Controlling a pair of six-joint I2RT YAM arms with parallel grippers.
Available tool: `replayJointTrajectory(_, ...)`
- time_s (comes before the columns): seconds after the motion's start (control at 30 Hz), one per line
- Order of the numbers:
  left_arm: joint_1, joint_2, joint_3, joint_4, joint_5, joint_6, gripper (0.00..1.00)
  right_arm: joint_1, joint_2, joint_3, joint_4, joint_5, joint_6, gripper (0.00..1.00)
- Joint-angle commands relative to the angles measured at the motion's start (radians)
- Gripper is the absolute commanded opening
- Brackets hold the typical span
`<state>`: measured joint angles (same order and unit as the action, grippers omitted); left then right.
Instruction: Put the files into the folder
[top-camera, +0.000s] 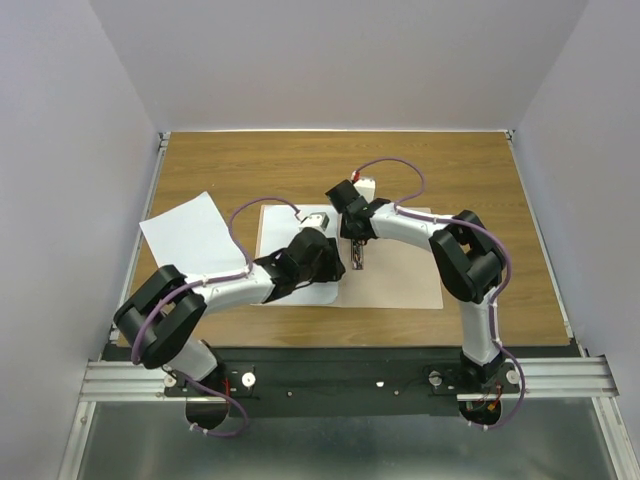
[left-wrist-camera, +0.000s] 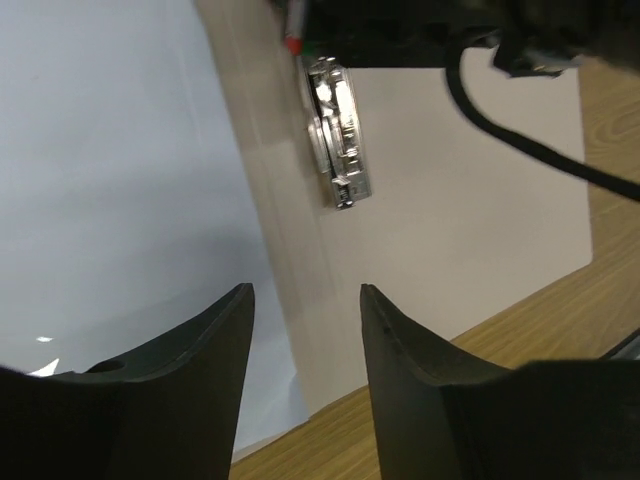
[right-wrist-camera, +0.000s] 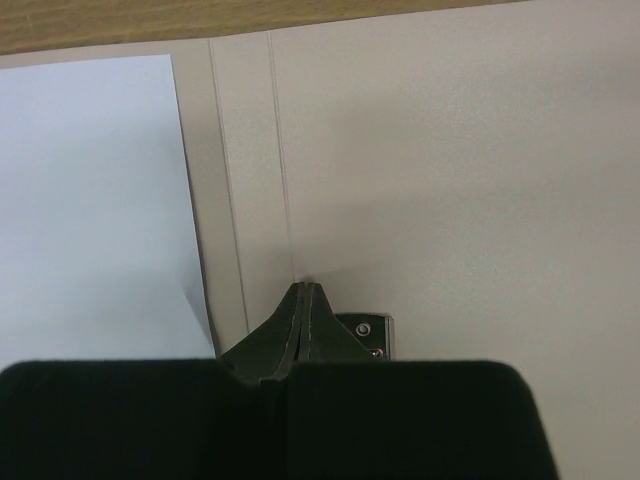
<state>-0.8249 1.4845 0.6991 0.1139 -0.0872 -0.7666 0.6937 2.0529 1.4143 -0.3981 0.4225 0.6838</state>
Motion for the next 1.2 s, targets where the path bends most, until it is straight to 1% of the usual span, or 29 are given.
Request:
replayJointTrajectory(0.0,-0.028,0.068,0.066,0.046,0.026,0.017,0.46,0.003,0.015,-0.043,-0.107,0.007,0.1,0.01)
replayJointTrajectory(0.07,-0.028,0.115,0.088,0.052,0.029,0.012,0.38,0.003,0.013,-0.046,-0.107,0.001,0.111,0.01)
replayJointTrajectory(0.1,-0.028,0.132,0.094,0.055,0.032,0.01,0.29,0.003,0.013,-0.048,-0.107,-0.001,0.111,0.01)
replayJointTrajectory(0.2,-0.028,0.199,0.123,0.066,0.041,0.001,0.21,0.003,0.016,-0.051,-0.105,-0.013,0.115,0.01)
replayJointTrajectory(0.3,-0.028,0.243,0.132,0.095,0.05,-0.022,0.17,0.003,0.018,-0.051,-0.105,-0.027,0.122,0.01)
replayJointTrajectory(0.57,-0.013,0.257,0.109,0.194,0.083,-0.086,0.17,0.003,0.029,-0.069,-0.104,-0.036,0.129,0.01)
replayJointTrajectory(0.63,-0.002,0.267,0.112,0.194,0.083,-0.099,0.17,0.003,0.027,-0.072,-0.102,-0.034,0.131,0.01)
replayJointTrajectory(0.67,0.0,0.27,0.114,0.196,0.11,-0.102,0.17,0.003,0.027,-0.072,-0.102,-0.034,0.132,0.01)
replayJointTrajectory(0.87,0.01,0.287,0.117,0.185,0.101,-0.117,0.17,0.003,0.027,-0.077,-0.1,-0.036,0.131,0.01)
replayJointTrajectory(0.9,0.013,0.287,0.117,0.185,0.096,-0.122,0.21,0.003,0.027,-0.078,-0.1,-0.036,0.131,0.01)
replayJointTrajectory(1.17,0.02,0.295,0.115,0.211,0.11,-0.135,0.23,0.003,0.027,-0.083,-0.097,-0.039,0.128,0.01)
